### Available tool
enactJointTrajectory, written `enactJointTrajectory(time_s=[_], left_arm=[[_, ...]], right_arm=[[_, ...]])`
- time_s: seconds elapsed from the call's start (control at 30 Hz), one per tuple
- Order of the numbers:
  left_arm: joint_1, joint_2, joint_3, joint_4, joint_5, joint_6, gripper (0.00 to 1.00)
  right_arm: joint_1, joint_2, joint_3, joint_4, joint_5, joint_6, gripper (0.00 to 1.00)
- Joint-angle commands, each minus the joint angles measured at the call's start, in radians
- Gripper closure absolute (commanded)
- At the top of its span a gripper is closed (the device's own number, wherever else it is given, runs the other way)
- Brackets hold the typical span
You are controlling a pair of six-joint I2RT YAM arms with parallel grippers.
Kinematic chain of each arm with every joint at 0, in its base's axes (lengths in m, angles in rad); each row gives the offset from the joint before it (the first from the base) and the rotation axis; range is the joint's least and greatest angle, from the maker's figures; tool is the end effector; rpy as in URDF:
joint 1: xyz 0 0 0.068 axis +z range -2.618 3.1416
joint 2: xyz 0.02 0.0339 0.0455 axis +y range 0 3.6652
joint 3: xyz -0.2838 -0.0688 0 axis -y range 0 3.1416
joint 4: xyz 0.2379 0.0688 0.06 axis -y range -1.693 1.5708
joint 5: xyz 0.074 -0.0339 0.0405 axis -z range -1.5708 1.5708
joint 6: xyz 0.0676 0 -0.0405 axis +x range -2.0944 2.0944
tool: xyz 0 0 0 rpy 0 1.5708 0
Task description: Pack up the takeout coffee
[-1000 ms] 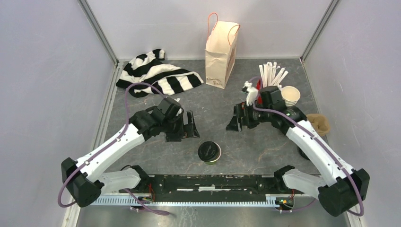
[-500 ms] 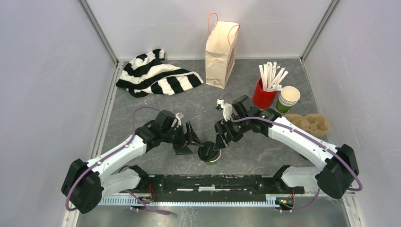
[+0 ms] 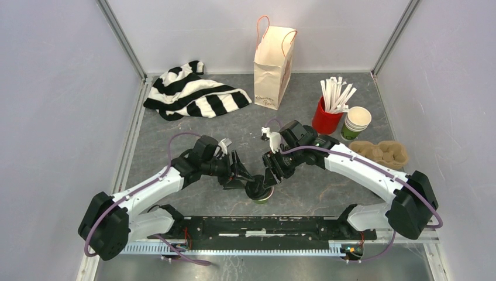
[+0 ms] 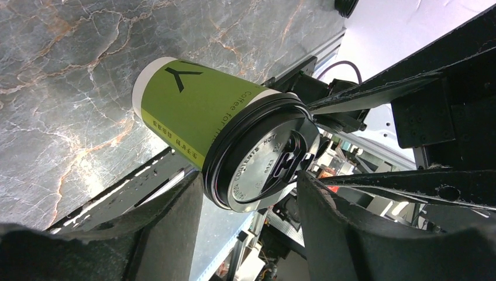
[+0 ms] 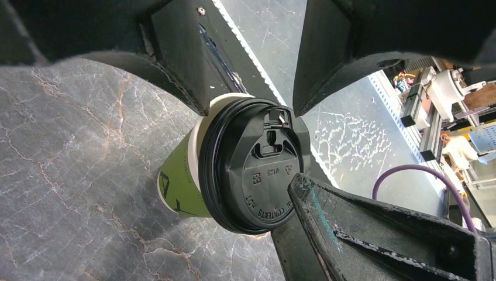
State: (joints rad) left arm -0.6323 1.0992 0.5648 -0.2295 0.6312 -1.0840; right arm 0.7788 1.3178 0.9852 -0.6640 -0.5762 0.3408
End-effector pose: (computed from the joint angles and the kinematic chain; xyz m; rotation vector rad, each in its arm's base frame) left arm 0.1533 -0.1617 0.2078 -0.2377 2.7144 -1.4478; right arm 0.1623 0.2119 0.2576 -0.8298 2.6241 1.1183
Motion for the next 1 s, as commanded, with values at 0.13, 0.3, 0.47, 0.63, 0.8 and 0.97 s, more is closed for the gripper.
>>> enactJointTrajectory(time_s=[0.13,0.3,0.47,0.63,0.8,0.97], left_arm=[[0.003,0.018,0.046,0.015,0.042,-0.003,0.37],[0.002,0.012,0.062,-0.008,0.044,0.004,0.38],[0.000,0.001,0.062,-0.018,0.043,0.001,0.39],[-0.001,-0.001,0.066,-0.029,0.040,0.003,0.40],[-0.003,-0.004,0.065,-0.033,0.037,0.003,0.40],[-0.005,-0.001,0.073,-0.039,0.035,0.005,0.40]], right_arm=[[0.008,0.003,0.006,0.037,-0.010,0.005,0.44],[0.008,-0.002,0.003,0.030,0.001,0.005,0.49],[0.008,-0.010,0.013,0.005,0.034,0.000,0.49],[0.008,-0.016,0.013,-0.011,0.058,0.000,0.48],[0.008,-0.027,0.014,-0.020,0.077,0.000,0.43],[0.008,-0.022,0.001,-0.022,0.090,-0.005,0.45]])
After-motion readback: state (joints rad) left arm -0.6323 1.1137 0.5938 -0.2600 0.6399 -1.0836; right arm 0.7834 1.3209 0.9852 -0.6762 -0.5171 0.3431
